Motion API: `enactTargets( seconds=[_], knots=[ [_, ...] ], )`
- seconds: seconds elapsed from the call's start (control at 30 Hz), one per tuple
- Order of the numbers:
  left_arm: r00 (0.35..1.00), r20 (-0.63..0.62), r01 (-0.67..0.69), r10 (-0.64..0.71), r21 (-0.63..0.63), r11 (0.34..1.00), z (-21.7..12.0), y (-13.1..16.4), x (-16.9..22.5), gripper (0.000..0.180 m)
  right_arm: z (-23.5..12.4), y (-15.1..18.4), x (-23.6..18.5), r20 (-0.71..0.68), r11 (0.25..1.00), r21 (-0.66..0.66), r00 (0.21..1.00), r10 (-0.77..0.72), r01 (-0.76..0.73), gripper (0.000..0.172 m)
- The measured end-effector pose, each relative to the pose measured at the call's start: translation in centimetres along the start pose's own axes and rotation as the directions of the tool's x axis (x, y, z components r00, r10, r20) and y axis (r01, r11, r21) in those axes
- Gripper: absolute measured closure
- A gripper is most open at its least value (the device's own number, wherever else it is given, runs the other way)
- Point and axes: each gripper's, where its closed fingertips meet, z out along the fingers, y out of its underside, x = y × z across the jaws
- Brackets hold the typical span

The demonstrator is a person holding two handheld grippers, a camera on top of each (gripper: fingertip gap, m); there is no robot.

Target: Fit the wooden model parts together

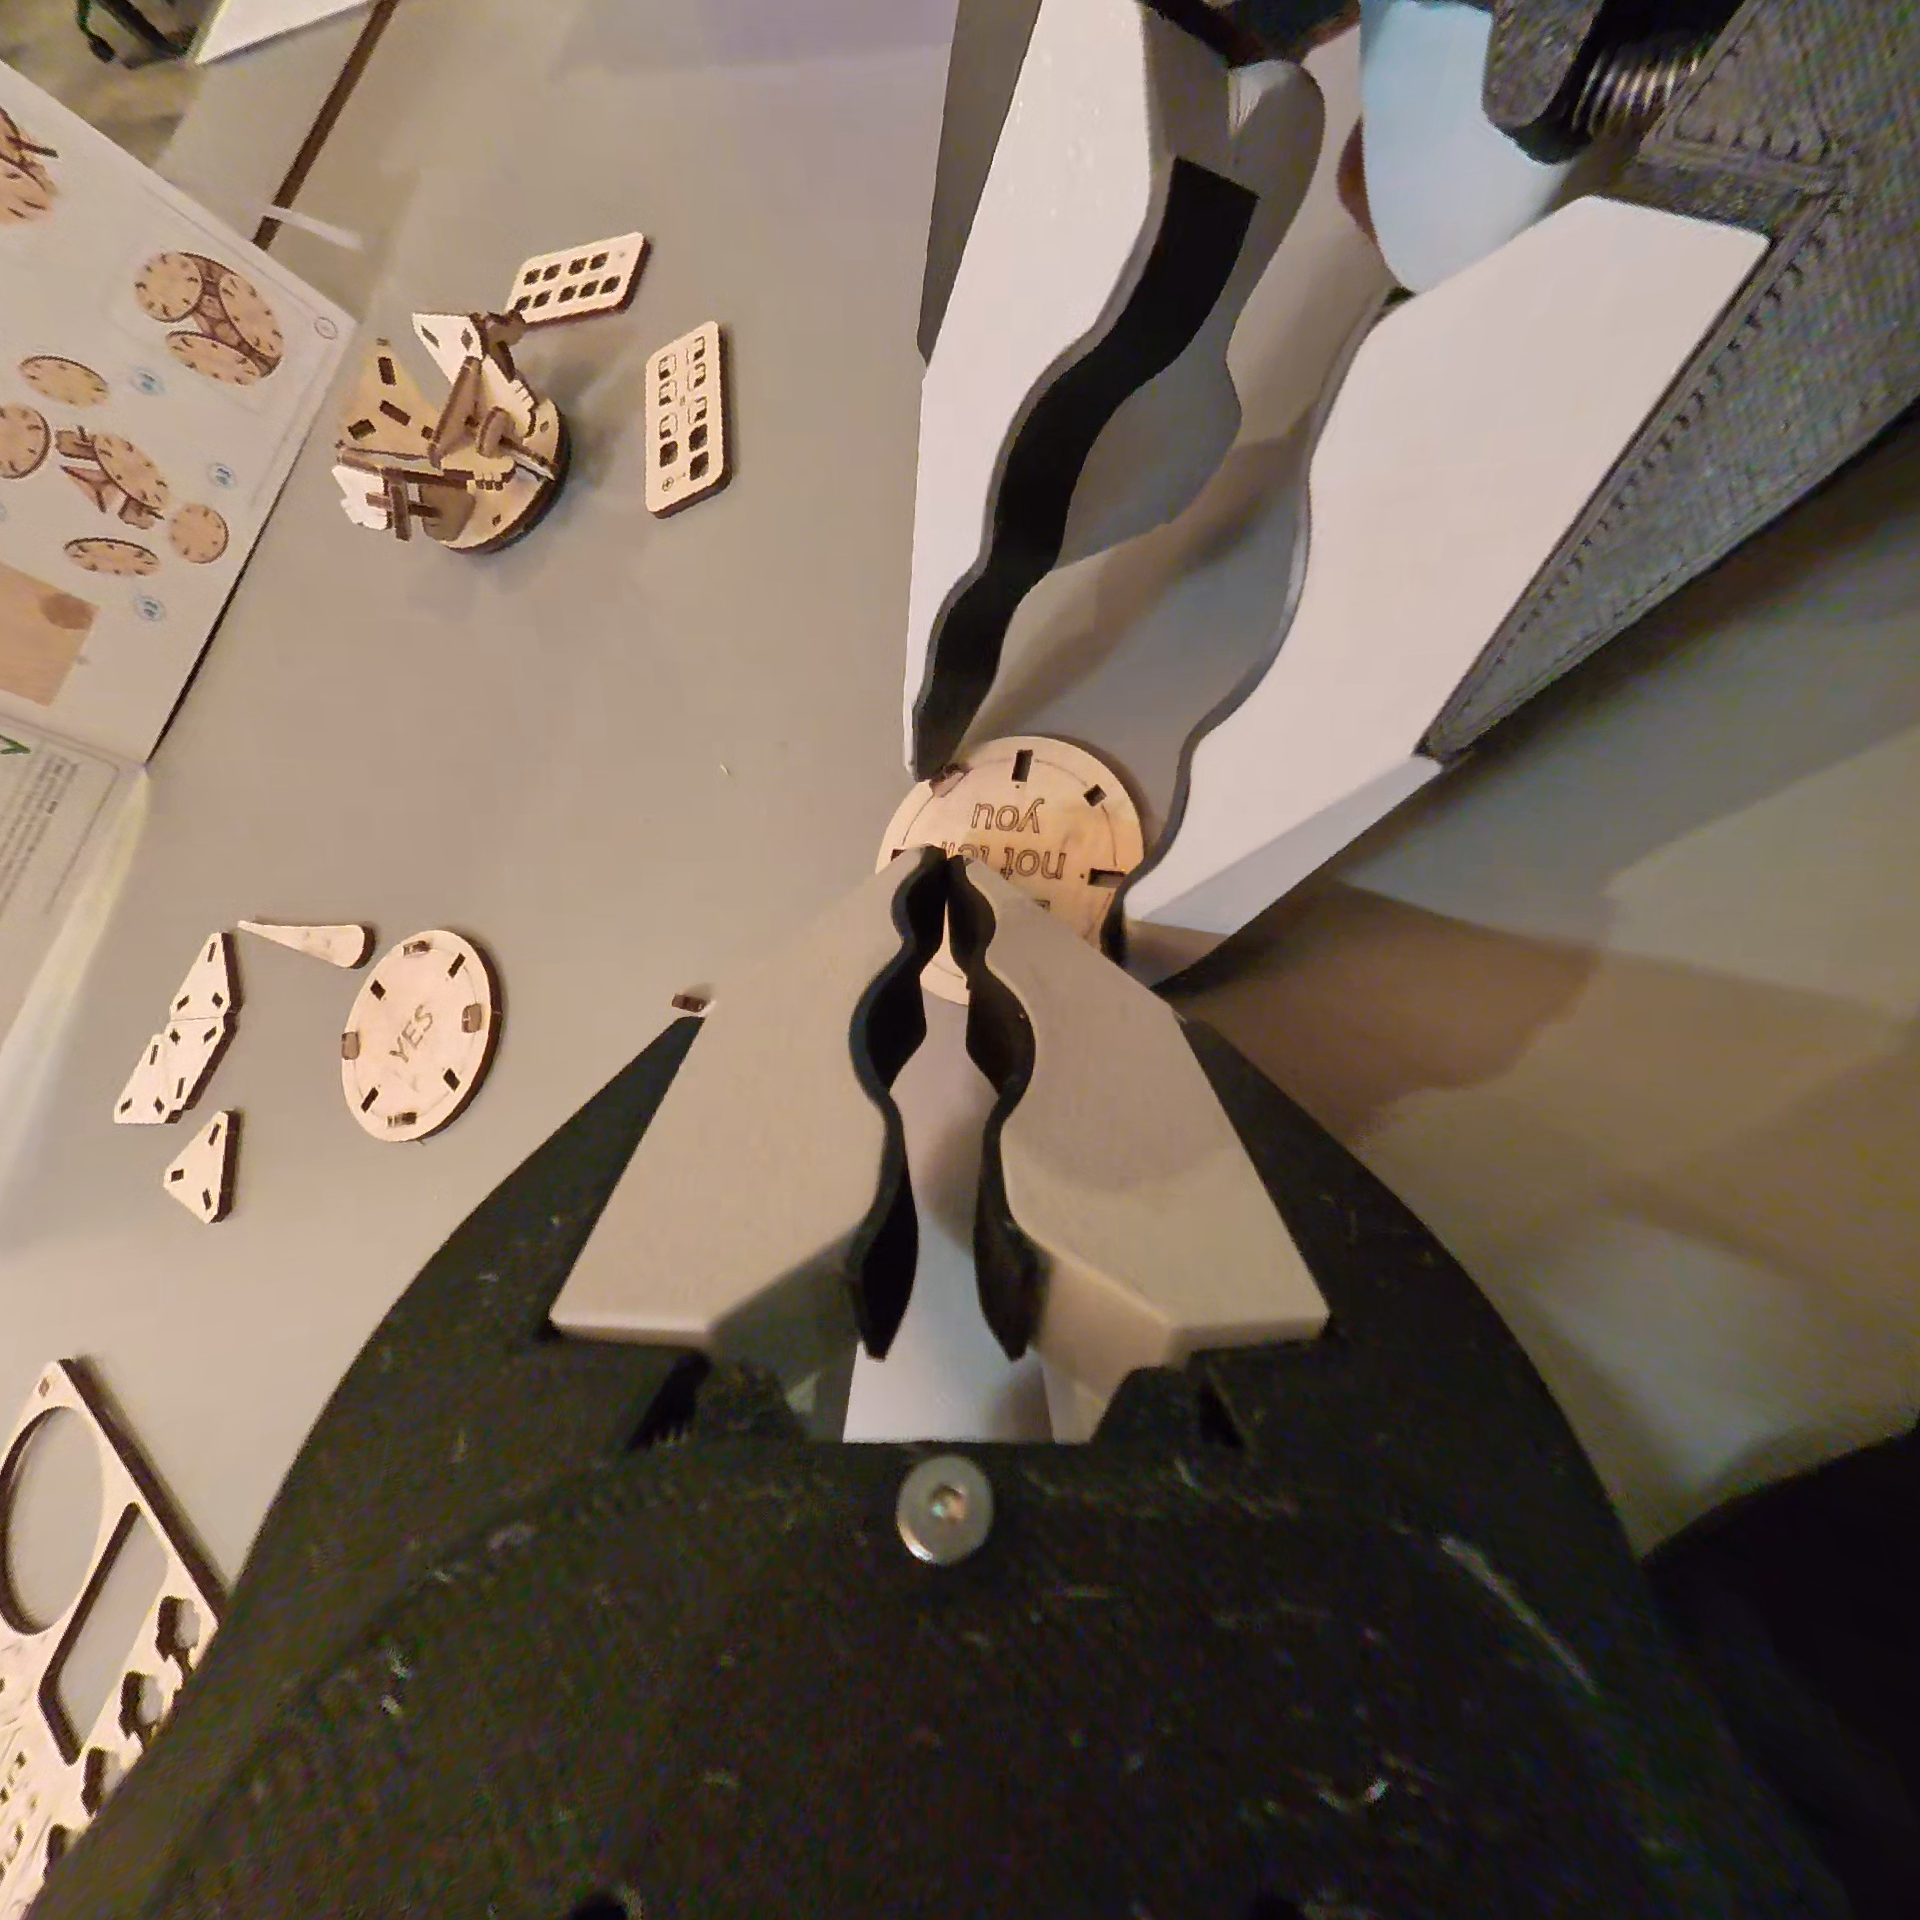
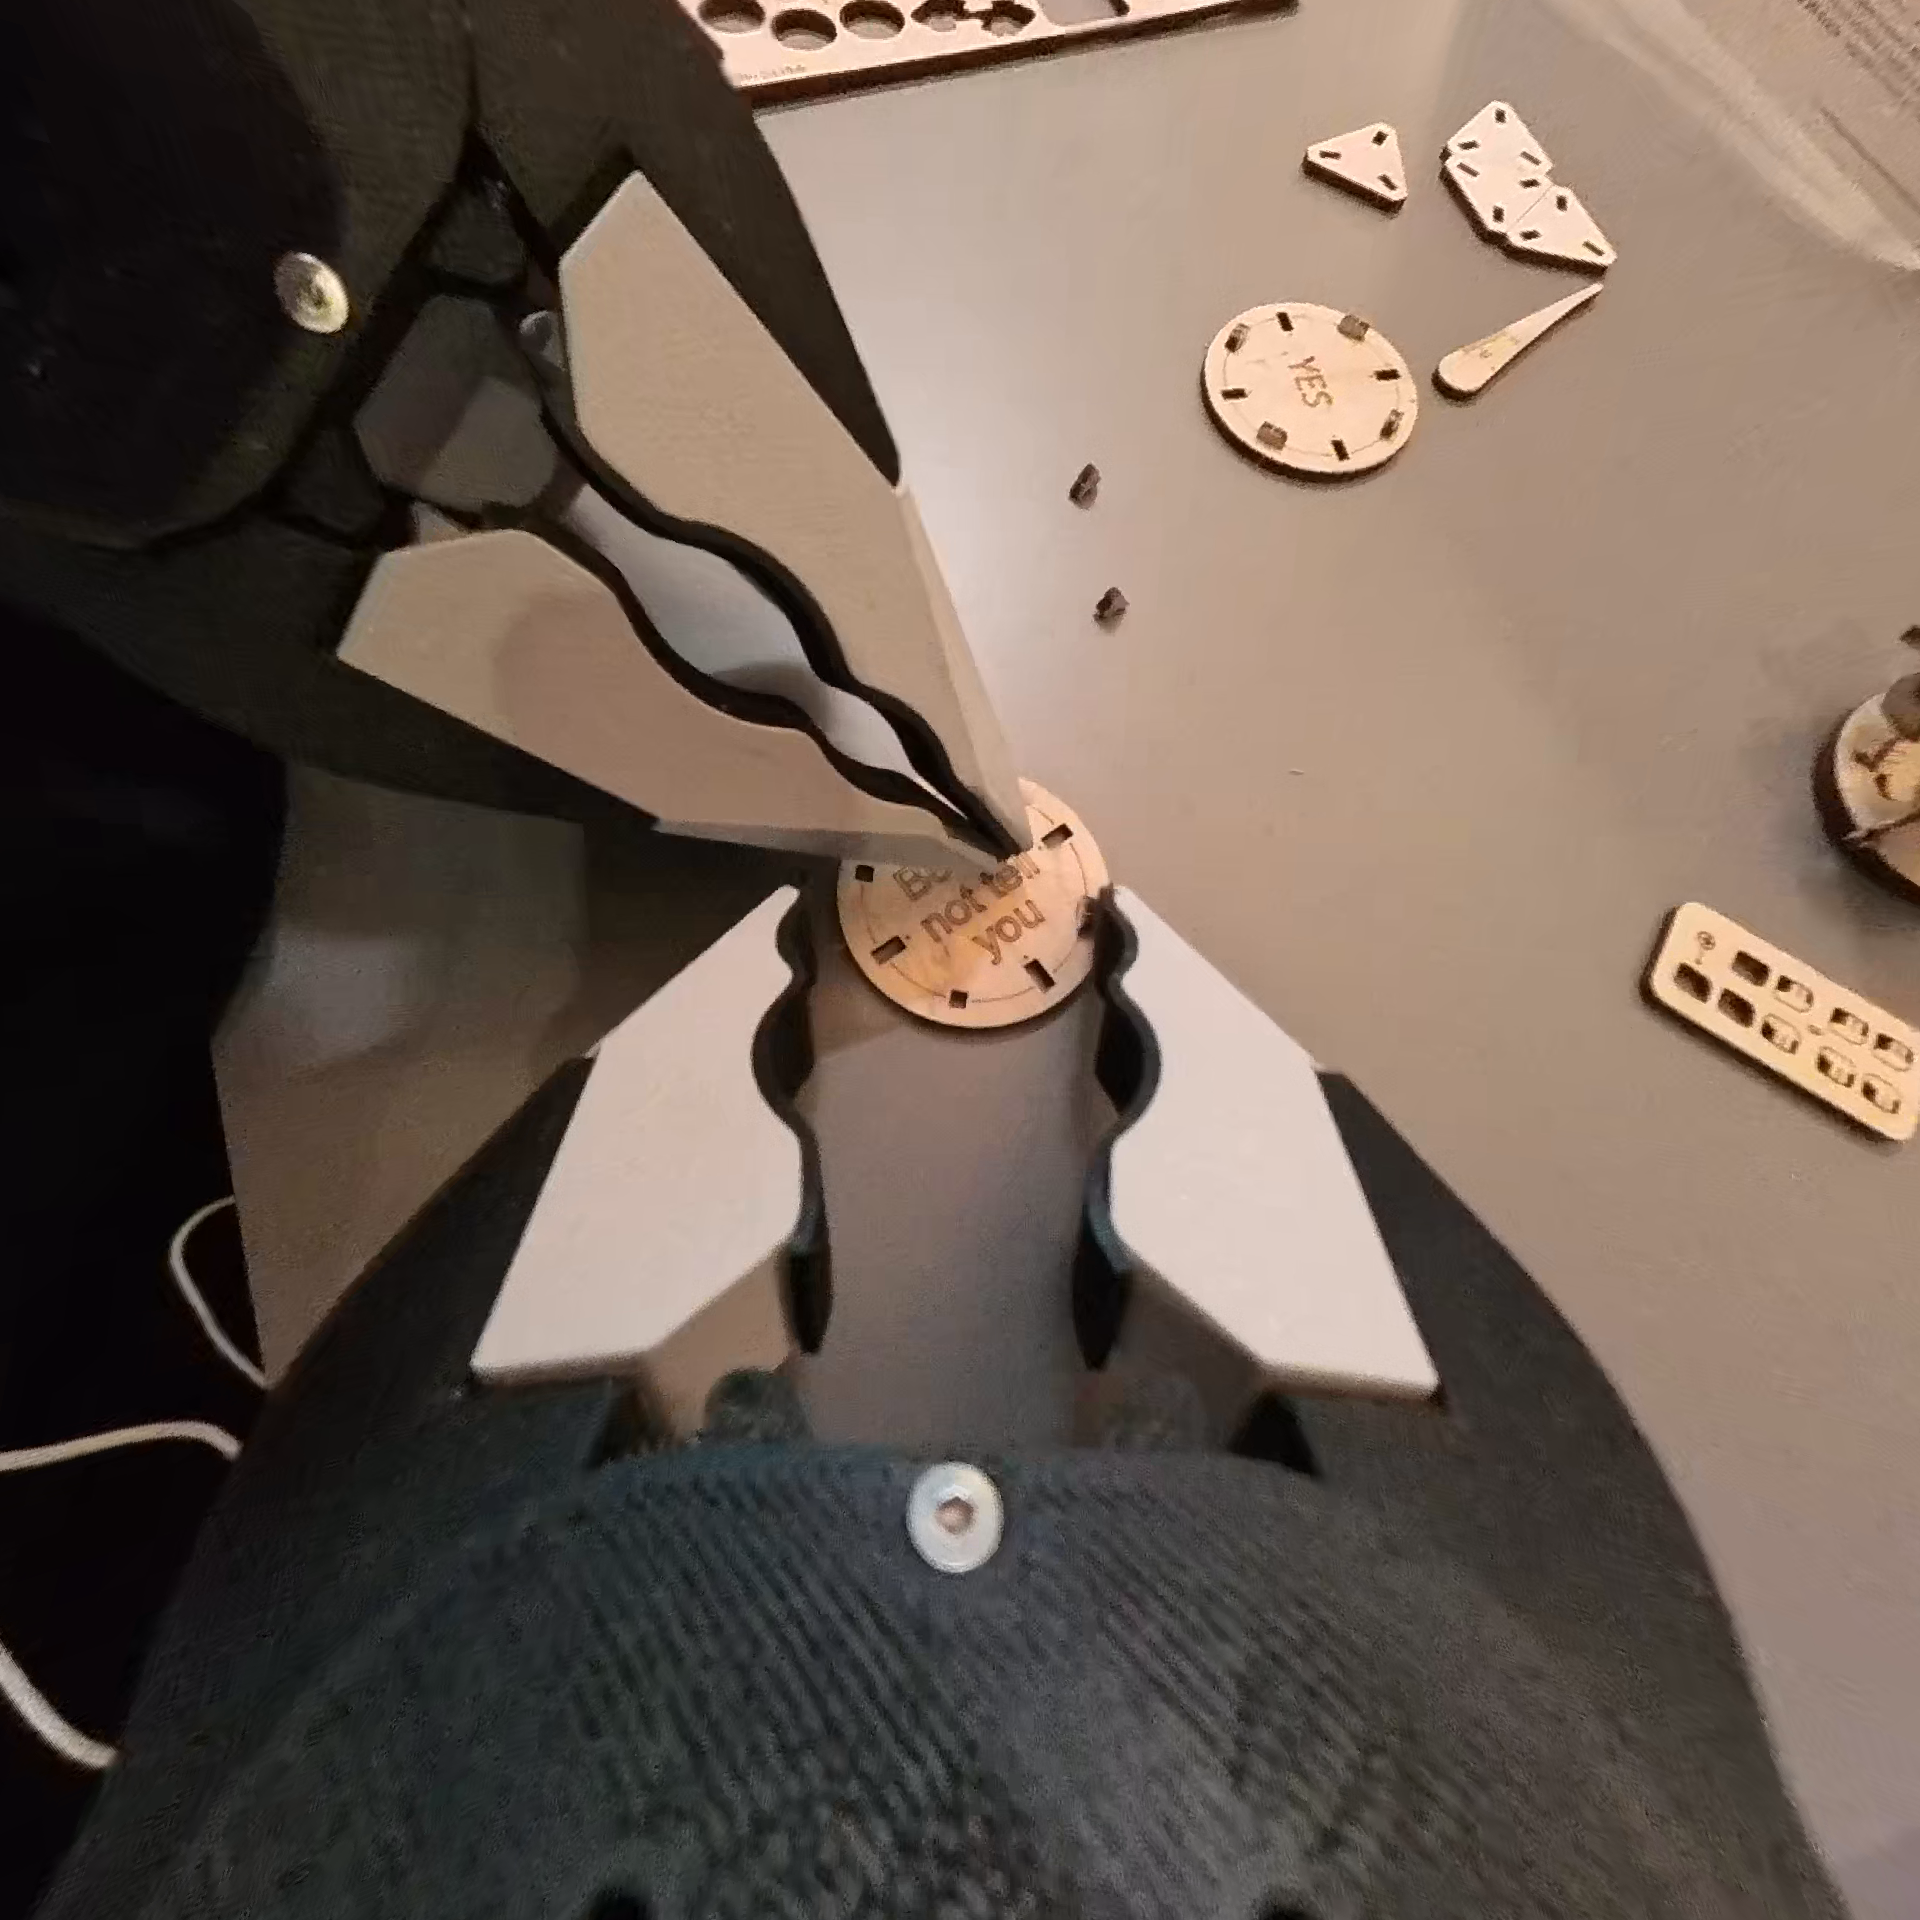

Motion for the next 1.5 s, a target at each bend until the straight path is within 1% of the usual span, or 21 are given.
enactTargets(
  seconds=[0.27, 0.5, 0.8, 1.3, 1.4, 1.43, 1.47, 1.5],
  knots=[
    [1.0, 0.0, -0.001, 0.001, 0.0, 1.0, 0.0, 0.0, 0.0, 0.18, 0.0, 0.0, 0.2, -0.007, 1.0, -0.001, 1.0, 0.015, -0.015, 0.124],
    [1.0, 0.004, -0.019, 0.019, 0.004, 1.0, 0.2, -0.2, 0.1, 0.18, 0.0, 0.0, 0.2, 0.0, 1.0, -0.001, 1.0, 0.027, -0.027, 0.124],
    [1.0, -0.008, -0.009, 0.009, 0.004, 1.0, 0.2, -0.2, 0.1, 0.18, -0.1, 0.1, 0.3, 0.02, 0.999, 0.001, 0.998, 0.051, -0.051, 0.124],
    [1.0, -0.004, -0.012, 0.012, 0.004, 1.0, 0.2, -0.3, 0.1, 0.18, -0.2, -0.1, 0.4, 0.005, 1.0, 0.004, 0.999, 0.031, -0.031, 0.124],
    [1.0, -0.01, -0.005, 0.005, 0.004, 1.0, 0.2, -0.2, 0.1, 0.18, -0.9, -0.6, 1.1, 0.029, 0.992, 0.061, 0.993, 0.112, -0.114, 0.105],
    [1.0, -0.015, 0.0, 0.0, 0.004, 1.0, 0.2, -0.2, 0.1, 0.18, -1.3, -0.8, 1.5, 0.041, 0.986, 0.081, 0.989, 0.143, -0.146, 0.102],
    [1.0, -0.02, 0.005, -0.005, 0.004, 1.0, 0.2, -0.2, 0.1, 0.18, -1.6, -1.0, 2.0, 0.047, 0.978, 0.108, 0.983, 0.176, -0.18, 0.101],
    [1.0, -0.021, 0.007, -0.007, 0.003, 1.0, 0.2, -0.2, 0.1, 0.18, -2.2, -1.8, 2.8, 0.044, 0.959, 0.166, 0.974, 0.224, -0.228, 0.113]
  ],
)
